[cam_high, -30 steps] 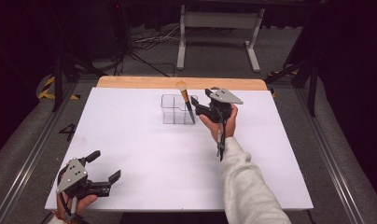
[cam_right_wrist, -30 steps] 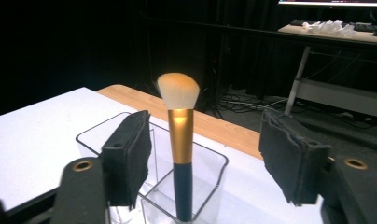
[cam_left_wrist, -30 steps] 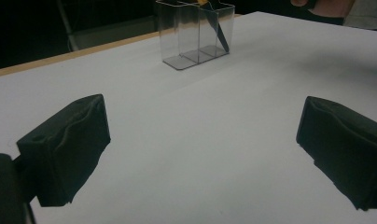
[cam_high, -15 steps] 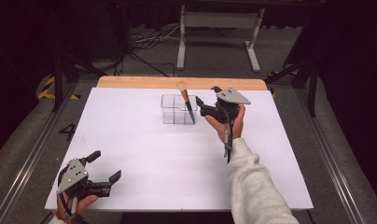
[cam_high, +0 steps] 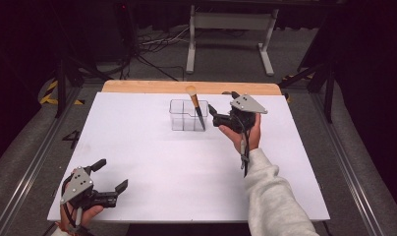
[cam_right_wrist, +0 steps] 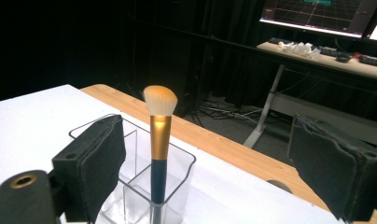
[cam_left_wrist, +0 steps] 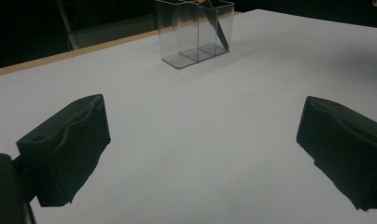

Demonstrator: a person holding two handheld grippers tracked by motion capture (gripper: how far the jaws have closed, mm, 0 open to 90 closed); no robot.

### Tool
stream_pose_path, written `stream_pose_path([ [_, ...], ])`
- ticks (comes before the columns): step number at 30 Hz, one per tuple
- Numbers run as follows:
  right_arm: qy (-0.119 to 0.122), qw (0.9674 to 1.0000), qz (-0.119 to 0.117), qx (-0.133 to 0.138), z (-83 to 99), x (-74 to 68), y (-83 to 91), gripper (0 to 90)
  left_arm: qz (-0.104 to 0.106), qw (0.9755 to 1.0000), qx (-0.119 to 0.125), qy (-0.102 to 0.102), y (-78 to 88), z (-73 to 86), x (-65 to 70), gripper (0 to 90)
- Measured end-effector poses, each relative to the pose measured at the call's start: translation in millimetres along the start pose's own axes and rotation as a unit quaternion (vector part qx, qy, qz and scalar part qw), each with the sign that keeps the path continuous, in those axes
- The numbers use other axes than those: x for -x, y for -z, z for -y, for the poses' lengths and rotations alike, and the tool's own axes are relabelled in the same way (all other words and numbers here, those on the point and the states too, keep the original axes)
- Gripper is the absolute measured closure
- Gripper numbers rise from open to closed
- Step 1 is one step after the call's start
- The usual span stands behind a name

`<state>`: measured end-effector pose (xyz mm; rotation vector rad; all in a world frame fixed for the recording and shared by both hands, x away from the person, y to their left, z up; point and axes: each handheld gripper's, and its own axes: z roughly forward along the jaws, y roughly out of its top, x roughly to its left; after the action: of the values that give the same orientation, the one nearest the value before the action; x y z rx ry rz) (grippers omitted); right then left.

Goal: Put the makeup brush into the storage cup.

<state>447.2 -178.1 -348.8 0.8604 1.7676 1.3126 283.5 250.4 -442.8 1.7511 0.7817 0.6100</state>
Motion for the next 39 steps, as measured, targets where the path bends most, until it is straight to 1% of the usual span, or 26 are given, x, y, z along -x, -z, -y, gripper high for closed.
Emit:
stream_pose_path([
  [6,0.013,0.9999,-0.002,0.000,-1.4,-0.8,8.4,12.2,0.000,1.0000,-0.002,-0.001,-0.2,0.0,0.3,3.3],
  [12,0.027,0.9996,0.001,-0.001,-3.1,1.1,18.8,12.5,0.000,1.0000,-0.002,-0.002,-0.5,-0.3,0.7,3.3],
  [13,0.028,0.9996,-0.002,-0.002,-3.3,1.8,20.8,12.5,-0.001,1.0000,0.003,0.001,-0.7,-0.3,0.9,3.3],
  [17,0.062,0.9980,0.007,-0.010,-5.3,0.7,26.4,12.5,0.000,1.0000,0.002,0.003,-0.7,0.2,0.8,3.4],
  [19,0.060,0.9982,0.002,-0.008,-4.8,0.6,29.4,12.5,0.001,1.0000,-0.002,0.000,-0.7,0.3,0.8,3.4],
  [22,0.059,0.9982,0.001,-0.010,-2.7,0.9,34.2,12.5,0.000,1.0000,0.000,0.001,-0.6,-0.2,1.5,3.4],
  [26,0.066,0.9978,0.000,-0.011,-1.9,2.6,43.1,12.5,0.001,1.0000,0.001,0.005,-1.3,0.6,1.0,3.6],
  [29,0.072,0.9973,-0.001,-0.013,0.1,4.6,51.7,12.4,0.000,1.0000,0.003,0.005,-0.4,0.5,0.9,3.6],
  [30,0.072,0.9973,-0.001,-0.013,0.1,4.6,51.7,12.4,0.000,1.0000,0.003,0.005,-0.4,0.5,0.9,3.6],
  [31,0.074,0.9972,0.000,-0.012,4.2,7.1,60.1,12.4,-0.001,1.0000,0.001,0.003,-0.1,0.3,1.2,3.6],
  [32,0.070,0.9975,-0.002,-0.009,5.8,8.4,62.5,12.4,-0.001,1.0000,0.001,0.003,-0.1,0.3,1.2,3.6],
  [33,0.063,0.9979,-0.009,-0.008,8.4,10.4,66.0,12.4,-0.001,1.0000,0.002,0.002,-0.4,-0.2,1.0,3.6],
  [35,0.072,0.9973,-0.007,-0.013,12.4,11.5,71.4,12.5,0.000,1.0000,-0.001,0.000,-2.4,-0.3,1.6,3.6],
  [37,0.072,0.9973,-0.009,-0.014,14.0,12.2,73.6,12.8,-0.001,1.0000,-0.002,-0.003,-3.1,-0.5,2.0,3.5],
  [39,0.060,0.9979,-0.020,-0.008,17.7,15.5,81.0,13.3,-0.001,1.0000,-0.004,-0.003,-4.5,-0.3,2.0,3.5],
])
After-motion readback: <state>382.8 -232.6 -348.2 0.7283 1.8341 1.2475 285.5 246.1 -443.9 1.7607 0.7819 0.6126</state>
